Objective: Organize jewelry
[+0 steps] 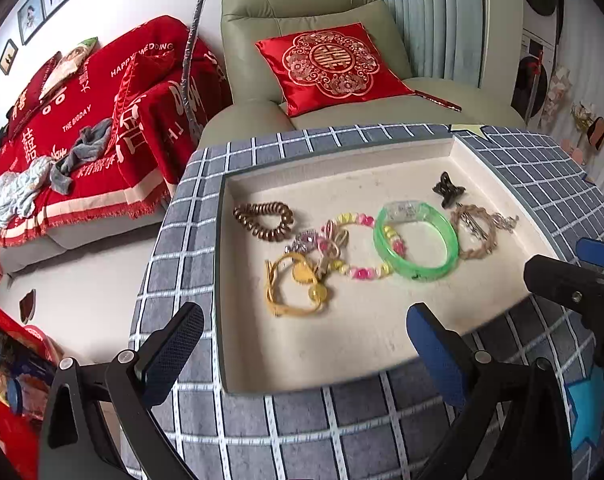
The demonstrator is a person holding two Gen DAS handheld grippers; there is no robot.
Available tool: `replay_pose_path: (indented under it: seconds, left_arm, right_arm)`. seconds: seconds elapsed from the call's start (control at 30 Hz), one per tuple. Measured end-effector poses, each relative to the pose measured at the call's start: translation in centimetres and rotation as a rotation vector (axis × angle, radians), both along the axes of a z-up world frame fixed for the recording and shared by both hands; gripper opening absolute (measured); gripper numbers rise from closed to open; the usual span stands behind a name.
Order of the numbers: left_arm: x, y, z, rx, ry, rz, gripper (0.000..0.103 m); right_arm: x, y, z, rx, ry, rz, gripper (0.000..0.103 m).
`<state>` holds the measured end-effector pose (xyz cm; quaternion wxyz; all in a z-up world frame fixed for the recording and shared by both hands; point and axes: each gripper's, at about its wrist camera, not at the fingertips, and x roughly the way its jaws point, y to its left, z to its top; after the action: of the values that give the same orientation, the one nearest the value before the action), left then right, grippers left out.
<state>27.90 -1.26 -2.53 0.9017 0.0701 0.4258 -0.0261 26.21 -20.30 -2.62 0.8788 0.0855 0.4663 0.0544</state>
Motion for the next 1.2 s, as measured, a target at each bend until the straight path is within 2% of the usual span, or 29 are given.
replay_pose_path:
  seconds: [0.37,0.7,0.93,1.2]
  left_arm:
    - [-5.2,0.8,0.8,-0.046,-0.045,0.023,0.103]
    - [-9.3,1.1,1.8,-0.078,-0.142,0.067,0.103]
    - [-10.7,1.7,1.7,-0.088,-0.187,0.118,0.103]
    - [-10.6,2.5,0.8,-0.093,-0.192,0.165,0.103]
  right_arm:
    - [-4.2,-0.2,0.6,-0.014,-0.064,-0.023,0.103]
    - [-8.0,0.5,2.0,-0.072,-0.178,-0.017,0.103]
    - [-9.6,1.4,2.8,-0.106,-0.254,0.001,0.103]
    - [-10.3,2.1,2.5,-0.156,-0.293,0.009,0.103]
